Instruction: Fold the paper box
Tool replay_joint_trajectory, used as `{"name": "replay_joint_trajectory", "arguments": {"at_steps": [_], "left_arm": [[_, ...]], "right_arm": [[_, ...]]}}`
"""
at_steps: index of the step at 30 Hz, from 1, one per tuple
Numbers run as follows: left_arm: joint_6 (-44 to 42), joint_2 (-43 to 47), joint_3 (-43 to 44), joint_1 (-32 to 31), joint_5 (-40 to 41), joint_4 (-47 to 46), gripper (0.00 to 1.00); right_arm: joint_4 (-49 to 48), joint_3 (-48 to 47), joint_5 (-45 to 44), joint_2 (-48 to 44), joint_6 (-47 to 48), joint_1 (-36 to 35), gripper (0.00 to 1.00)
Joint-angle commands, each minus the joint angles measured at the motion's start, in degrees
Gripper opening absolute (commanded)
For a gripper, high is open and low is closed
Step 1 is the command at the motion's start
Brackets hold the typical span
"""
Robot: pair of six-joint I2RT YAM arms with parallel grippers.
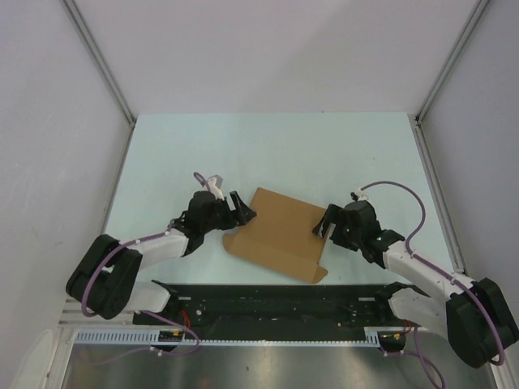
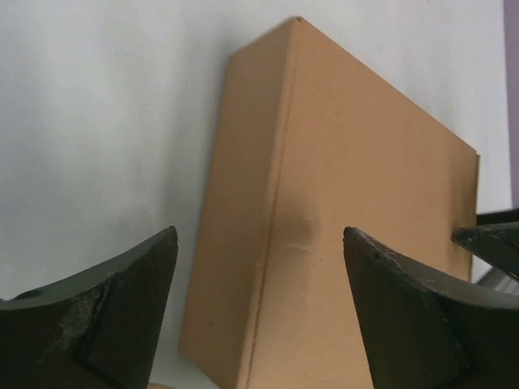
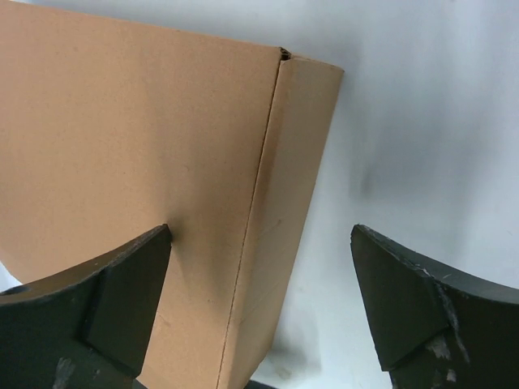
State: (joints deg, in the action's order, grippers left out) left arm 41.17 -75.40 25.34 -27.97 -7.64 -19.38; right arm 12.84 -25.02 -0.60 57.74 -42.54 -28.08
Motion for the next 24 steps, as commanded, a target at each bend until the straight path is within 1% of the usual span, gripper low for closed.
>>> {"name": "replay_joint_trajectory", "arguments": {"at_steps": [1, 2, 3, 4, 6, 7, 9, 10, 13, 15, 18, 19, 24], "left_arm": [[1.2, -3.4, 2.3, 0.3, -7.2, -7.8, 0.84], [1.3, -4.2, 2.3, 0.3, -7.8, -8.7, 0.82], [1.5, -5.9, 2.3, 0.2, -8.9, -9.3, 0.79], [2.1, -6.7, 2.1, 0.2, -9.2, -9.8, 0.71], [2.7, -8.9, 1.7, 0.2, -10.3, -11.9, 0.60], [3.4, -9.6, 1.5, 0.2, -10.6, -12.6, 0.49], [3.9, -11.2, 1.6, 0.2, -10.8, -13.9, 0.39], [4.1, -11.6, 2.2, 0.2, -11.0, -14.2, 0.31], [3.6, -13.0, 4.4, 0.2, -10.6, -13.3, 0.19], [3.2, -14.3, 5.9, 0.2, -10.4, -12.0, 0.18], [3.2, -16.6, 8.3, 0.2, -9.8, -11.6, 0.18], [3.3, -17.3, 9.7, 0.2, -9.7, -11.6, 0.19], [2.6, -23.6, 15.7, 0.4, -9.2, -10.0, 0.21]], "right_arm": [[-6.0, 2.1, 0.0, 3.9, 0.4, 0.9, 0.95], [-7.5, 2.4, 1.6, 4.5, 0.8, 1.2, 0.90], [-8.3, 2.6, 2.1, 5.1, 1.0, 1.4, 0.87], [-8.9, 2.6, 2.3, 5.6, 1.1, 1.8, 0.82], [-10.8, 2.9, 2.5, 7.6, 1.4, 2.1, 0.76], [-11.5, 2.9, 2.8, 8.4, 1.6, 2.1, 0.70], [-12.2, 2.9, 2.9, 10.2, 1.7, 2.2, 0.64], [-14.3, 2.9, 3.1, 10.6, 1.8, 2.4, 0.60], [-16.5, 2.4, 3.3, 12.6, 2.5, 3.5, 0.53], [-17.6, 1.9, 3.8, 14.7, 3.3, 4.8, 0.47], [-18.7, 0.1, 3.9, 17.1, 4.4, 6.6, 0.45], [-19.0, -0.4, 4.2, 19.0, 5.1, 7.3, 0.43], [-18.7, -7.0, 4.6, 24.7, 7.2, 10.5, 0.39]]}}
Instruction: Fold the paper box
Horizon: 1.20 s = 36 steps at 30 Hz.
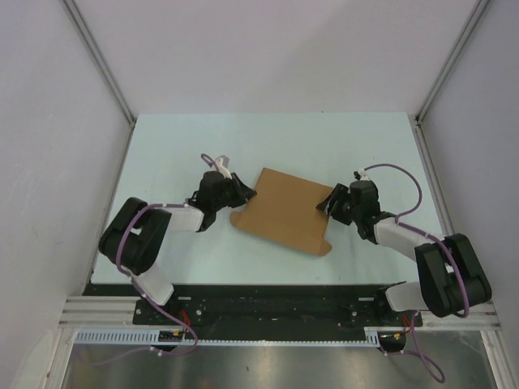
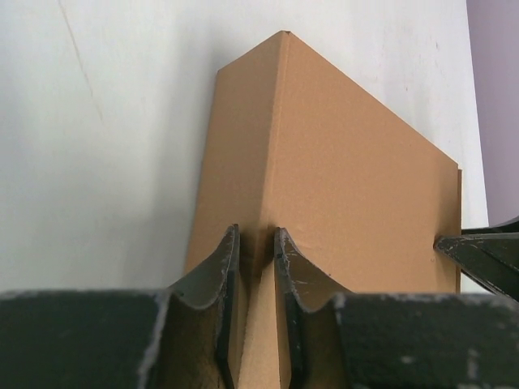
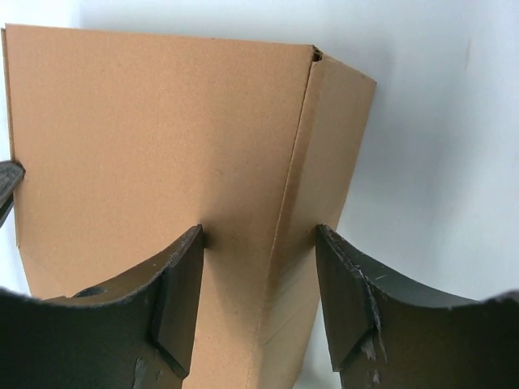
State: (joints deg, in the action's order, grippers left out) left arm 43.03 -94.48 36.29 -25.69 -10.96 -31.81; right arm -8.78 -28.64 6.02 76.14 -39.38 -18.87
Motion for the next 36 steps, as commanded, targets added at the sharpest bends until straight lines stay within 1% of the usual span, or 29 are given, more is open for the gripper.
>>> {"name": "replay_joint_trajectory", "arguments": {"at_steps": [1, 3, 5, 6, 7, 8, 9, 10, 11, 12, 13, 14, 16, 17, 18, 21, 22, 23, 24, 25, 26, 27, 28, 29, 30, 33, 36], "left_arm": [[0.3, -5.2, 6.4, -1.9, -5.8, 2.9, 0.21], [0.0, -6.2, 7.4, -1.7, -5.9, 3.8, 0.23], [0.0, -5.4, 7.6, -1.3, -5.8, 3.6, 0.24], [-0.1, -4.6, 7.5, -0.9, -5.7, 3.6, 0.28], [0.0, -3.5, 6.8, -0.1, -5.0, 3.6, 0.31], [0.0, -0.7, 6.5, 0.5, -4.4, 3.7, 0.35], [0.0, 1.0, 6.2, 1.0, -3.8, 4.1, 0.41], [0.0, 3.0, 5.9, 2.0, -2.3, 4.8, 0.43], [-0.1, 7.6, 5.8, 2.6, -1.1, 6.9, 0.45], [-0.5, 10.1, 5.9, 3.0, 0.2, 8.4, 0.49], [-1.2, 12.8, 6.1, 3.7, 3.6, 10.0, 0.50], [-1.6, 18.4, 6.1, 3.8, 5.5, 13.1, 0.52], [-2.2, 23.9, 5.3, 3.7, 8.6, 15.1, 0.54], [-2.0, 28.5, 4.9, 3.8, 10.5, 16.9, 0.55], [-1.2, 30.5, 4.5, 3.6, 10.8, 18.1, 0.55], [0.1, 36.0, 1.9, 1.6, 12.5, 22.3, 0.52], [1.1, 37.2, -0.5, -0.3, 13.0, 23.3, 0.51], [1.5, 40.0, -2.2, -1.7, 13.9, 24.7, 0.50], [2.6, 41.4, -3.9, -3.1, 15.5, 25.1, 0.47], [3.0, 43.1, -8.0, -6.2, 16.6, 25.5, 0.46], [3.7, 46.6, -10.0, -7.9, 18.0, 26.0, 0.45], [5.7, 48.5, -12.0, -11.0, 20.4, 26.4, 0.41], [6.7, 50.2, -16.4, -12.4, 21.1, 25.9, 0.38], [7.9, 53.0, -18.3, -13.5, 21.7, 25.9, 0.36], [10.6, 53.9, -22.1, -15.2, 22.2, 25.7, 0.30], [14.1, 54.8, -27.3, -16.1, 20.4, 23.6, 0.21], [14.7, 54.2, -29.3, -16.1, 18.4, 22.1, 0.16]], "right_arm": [[3.1, -4.1, -2.0, 7.0, 4.1, 2.0, 0.38], [3.9, -5.6, -2.0, 8.1, 4.9, 2.3, 0.37], [5.1, -6.1, -2.2, 7.2, 5.3, 2.8, 0.41], [5.9, -6.3, -2.6, 6.2, 5.3, 3.0, 0.45], [6.7, -6.9, -2.9, 5.0, 5.2, 3.3, 0.57], [8.5, -7.3, -3.1, 3.8, 5.2, 3.6, 0.63], [11.0, -7.9, -4.5, 0.6, 5.2, 3.6, 0.68], [12.8, -9.7, -5.3, -0.9, 5.3, 3.6, 0.76], [16.1, -10.6, -6.0, -2.7, 5.5, 3.7, 0.79], [17.7, -11.9, -8.2, -5.7, 5.9, 3.7, 0.82], [19.2, -14.2, -9.0, -7.0, 6.8, 3.7, 0.86], [21.8, -15.7, -9.5, -8.0, 7.4, 3.7, 0.87], [23.6, -18.3, -10.8, -9.2, 8.6, 3.7, 0.88], [24.6, -20.9, -11.2, -8.7, 8.9, 3.7, 0.88], [24.7, -21.8, -11.7, -7.7, 8.8, 3.8, 0.88], [21.4, -23.9, -12.3, -2.4, 7.4, 4.3, 0.82], [20.0, -24.0, -12.7, 0.4, 6.8, 4.5, 0.79], [16.7, -24.2, -12.5, 1.5, 5.7, 4.9, 0.76], [15.1, -25.0, -12.3, 2.8, 5.4, 5.2, 0.74], [14.1, -25.8, -12.7, 4.3, 5.3, 5.7, 0.71], [12.0, -26.8, -12.8, 7.2, 5.4, 5.8, 0.69], [11.5, -29.3, -12.9, 9.4, 5.7, 5.9, 0.69], [11.7, -31.0, -13.1, 11.3, 6.2, 6.0, 0.68], [11.9, -32.3, -13.2, 15.2, 6.8, 6.0, 0.68], [12.0, -34.3, -13.7, 16.8, 8.0, 6.0, 0.69], [12.0, -35.3, -13.8, 22.3, 9.2, 6.0, 0.70], [14.5, -35.3, -14.0, 26.1, 9.4, 5.6, 0.72]]}}
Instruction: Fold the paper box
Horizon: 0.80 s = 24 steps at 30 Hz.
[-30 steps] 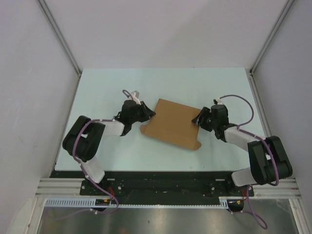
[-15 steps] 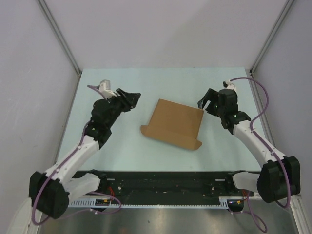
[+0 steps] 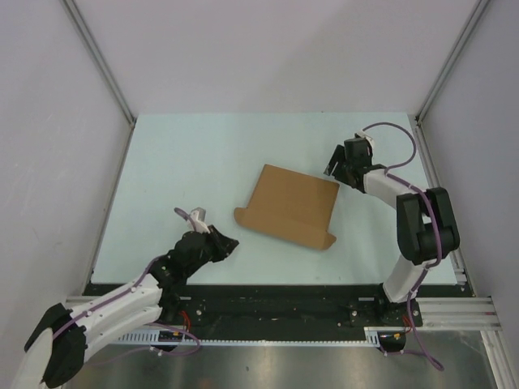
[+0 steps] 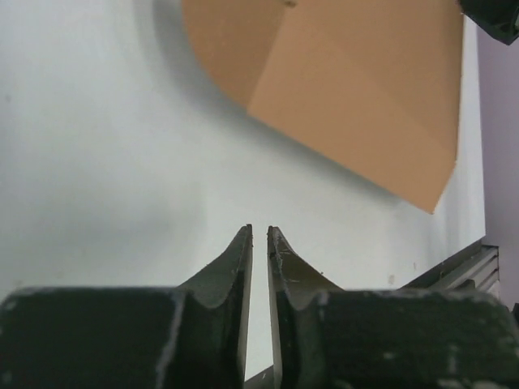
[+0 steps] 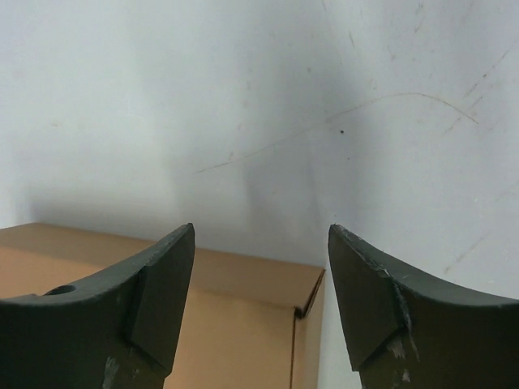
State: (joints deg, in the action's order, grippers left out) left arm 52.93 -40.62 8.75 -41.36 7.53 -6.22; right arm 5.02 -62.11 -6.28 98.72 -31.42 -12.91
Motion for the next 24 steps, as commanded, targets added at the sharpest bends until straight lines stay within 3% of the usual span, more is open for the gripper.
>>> {"name": "replay_joint_trajectory", "arguments": {"at_steps": [1, 6, 12, 19, 24], "left_arm": [[4.9, 0.2, -2.3, -0.5, -0.5, -3.9, 0.15], [7.0, -3.2, -5.5, -0.6, -2.7, -10.5, 0.11], [6.8, -15.3, -5.1, -0.7, -3.6, -18.9, 0.13], [5.3, -19.9, -1.6, 0.0, -0.1, -19.4, 0.16], [4.3, -19.5, -0.2, 4.1, -0.8, -16.6, 0.17]], "right_arm": [[2.3, -1.7, -2.0, 4.1, 1.5, -0.7, 0.72], [3.0, 2.9, -1.5, 3.2, 0.0, -3.3, 0.72], [4.7, 10.6, -2.2, -1.1, -2.5, -8.1, 0.72], [7.5, 18.9, -1.5, -11.8, -5.8, -14.9, 0.72], [12.4, 18.8, -6.6, -21.4, -5.4, -13.0, 0.73]]}}
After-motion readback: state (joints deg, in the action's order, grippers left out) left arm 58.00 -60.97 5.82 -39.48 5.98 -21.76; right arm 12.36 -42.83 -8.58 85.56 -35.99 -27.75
